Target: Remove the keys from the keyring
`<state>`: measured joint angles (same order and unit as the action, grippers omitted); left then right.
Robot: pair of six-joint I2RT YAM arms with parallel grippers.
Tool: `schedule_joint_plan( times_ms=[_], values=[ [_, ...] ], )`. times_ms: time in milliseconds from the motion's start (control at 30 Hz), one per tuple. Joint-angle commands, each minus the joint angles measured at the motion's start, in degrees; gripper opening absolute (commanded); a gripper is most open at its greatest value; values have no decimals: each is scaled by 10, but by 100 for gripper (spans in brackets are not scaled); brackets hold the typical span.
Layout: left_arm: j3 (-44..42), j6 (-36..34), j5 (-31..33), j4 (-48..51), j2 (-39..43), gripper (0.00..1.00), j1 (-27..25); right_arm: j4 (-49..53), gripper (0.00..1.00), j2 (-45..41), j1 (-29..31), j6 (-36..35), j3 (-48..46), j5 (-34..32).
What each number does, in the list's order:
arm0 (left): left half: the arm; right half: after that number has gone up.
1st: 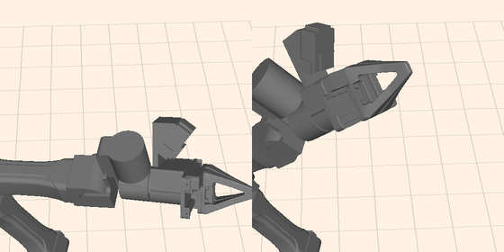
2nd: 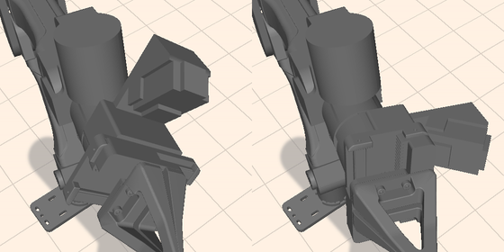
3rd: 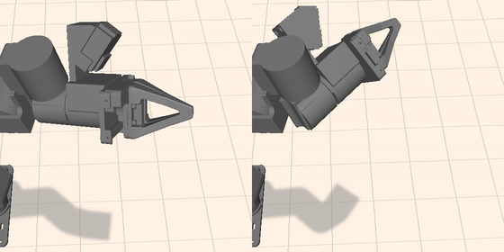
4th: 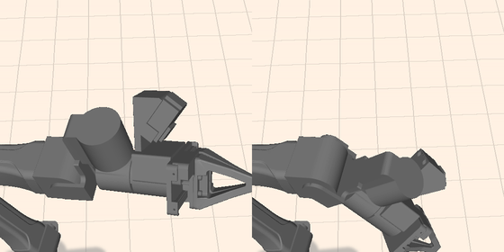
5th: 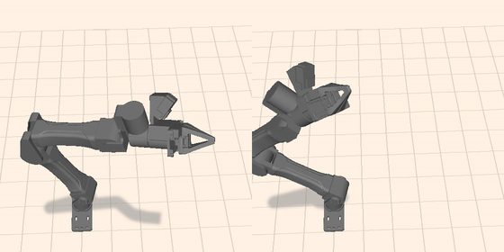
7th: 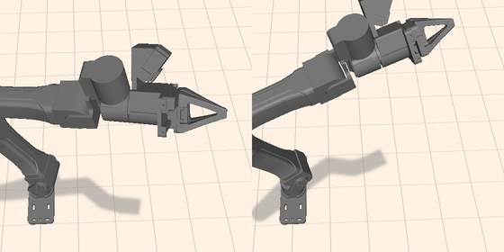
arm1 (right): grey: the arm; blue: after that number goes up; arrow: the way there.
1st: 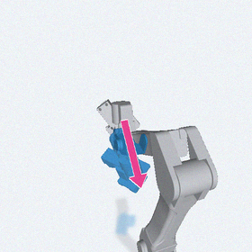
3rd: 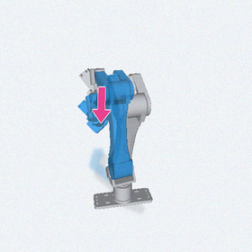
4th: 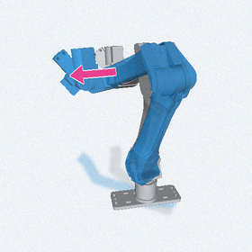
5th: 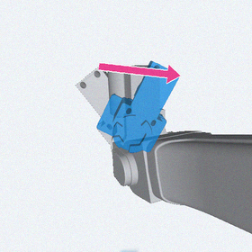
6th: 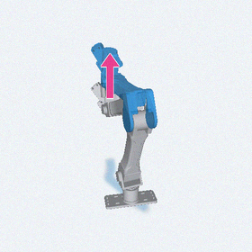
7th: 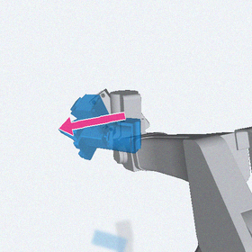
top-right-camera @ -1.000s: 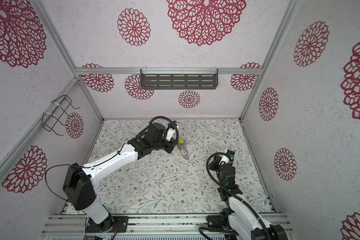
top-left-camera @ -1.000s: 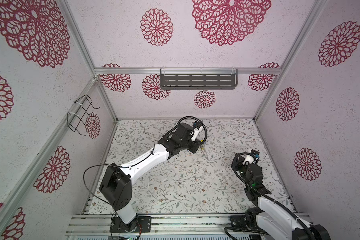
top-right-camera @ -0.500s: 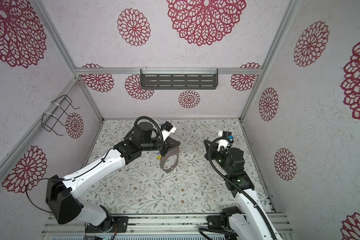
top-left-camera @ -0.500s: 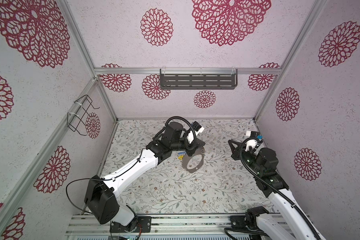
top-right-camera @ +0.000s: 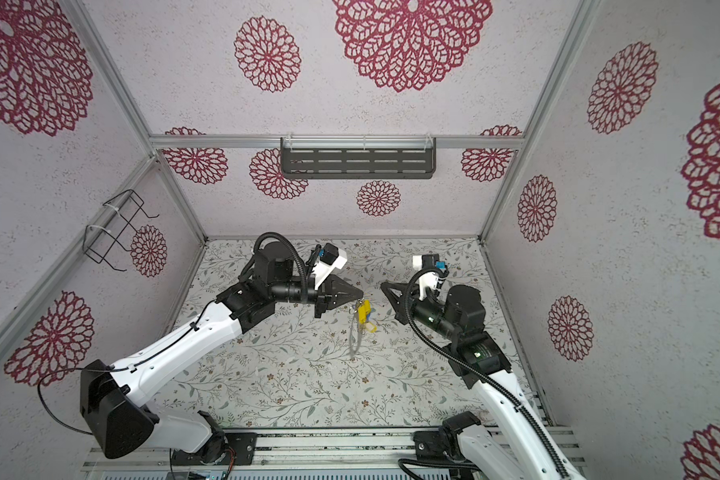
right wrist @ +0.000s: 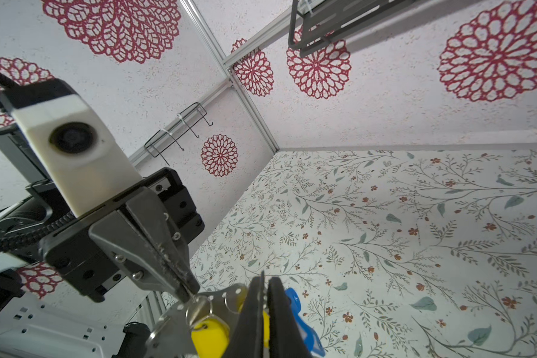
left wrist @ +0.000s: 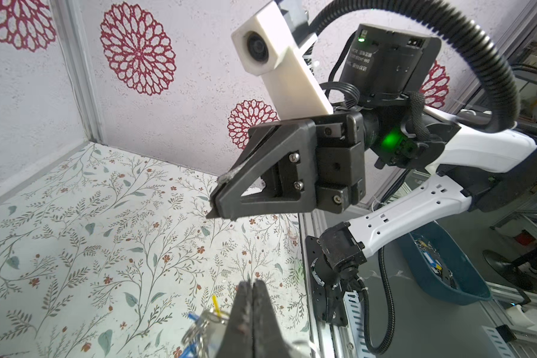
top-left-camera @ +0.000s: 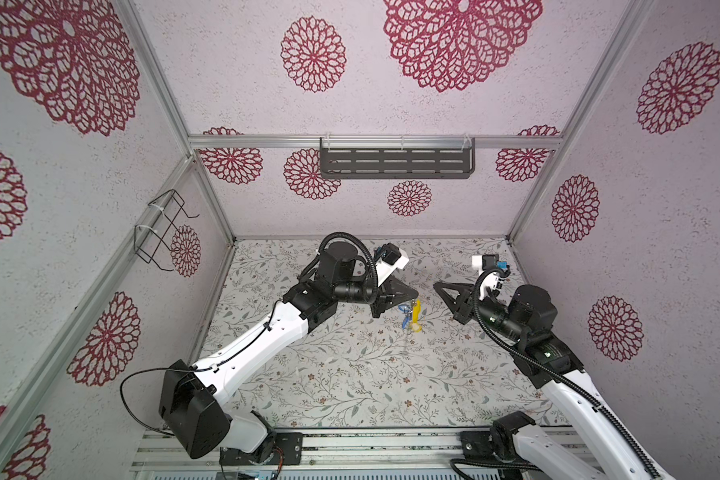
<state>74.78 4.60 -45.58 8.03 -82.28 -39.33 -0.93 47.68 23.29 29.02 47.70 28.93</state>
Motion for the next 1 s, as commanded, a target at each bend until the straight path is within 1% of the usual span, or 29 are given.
schedule_joint_plan(
  times_ms=[0, 100, 167, 233, 300, 367, 433, 500, 600, 700, 800, 867, 967],
  values=[
    [-3, -51, -23, -15, 26, 0, 16, -64, 10, 18, 27, -11, -6, 6],
    [-3, -81, -29, 12, 31, 0, 28, -98, 9, 45, 49, -27, -14, -1],
    [5, -83, -45, 32, 33, 0, 37, -126, 9, 56, 59, -27, -16, -7],
    [6, -62, -61, 26, 33, 0, 47, -145, 9, 59, 60, -31, -18, -17],
    [0, -25, -74, -6, 26, 0, 56, -136, 8, 59, 60, -52, -14, -35],
    [-4, 0, -73, -26, 14, 0, 58, -125, 6, 60, 59, -79, -9, -55],
    [-1, 13, -73, -33, 4, 0, 57, -112, 6, 68, 54, -101, 1, -57],
    [4, 16, -62, -29, 1, 0, 57, -92, 6, 84, 43, -116, 23, -39],
    [23, 9, -44, -9, 2, 0, 59, -98, 7, 109, 9, -102, 47, 26],
    [58, 1, -42, 26, -7, 0, 64, -133, 10, 119, -24, -62, 53, 74],
    [74, 1, -38, 46, -18, 0, 66, -175, 15, 120, -28, -30, 37, 88],
    [69, 3, -38, 40, -24, 0, 69, -206, 17, 123, -28, 3, 24, 109],
    [66, 32, -46, 9, -39, 0, 74, -243, 17, 131, -28, 38, 13, 154]
  ],
)
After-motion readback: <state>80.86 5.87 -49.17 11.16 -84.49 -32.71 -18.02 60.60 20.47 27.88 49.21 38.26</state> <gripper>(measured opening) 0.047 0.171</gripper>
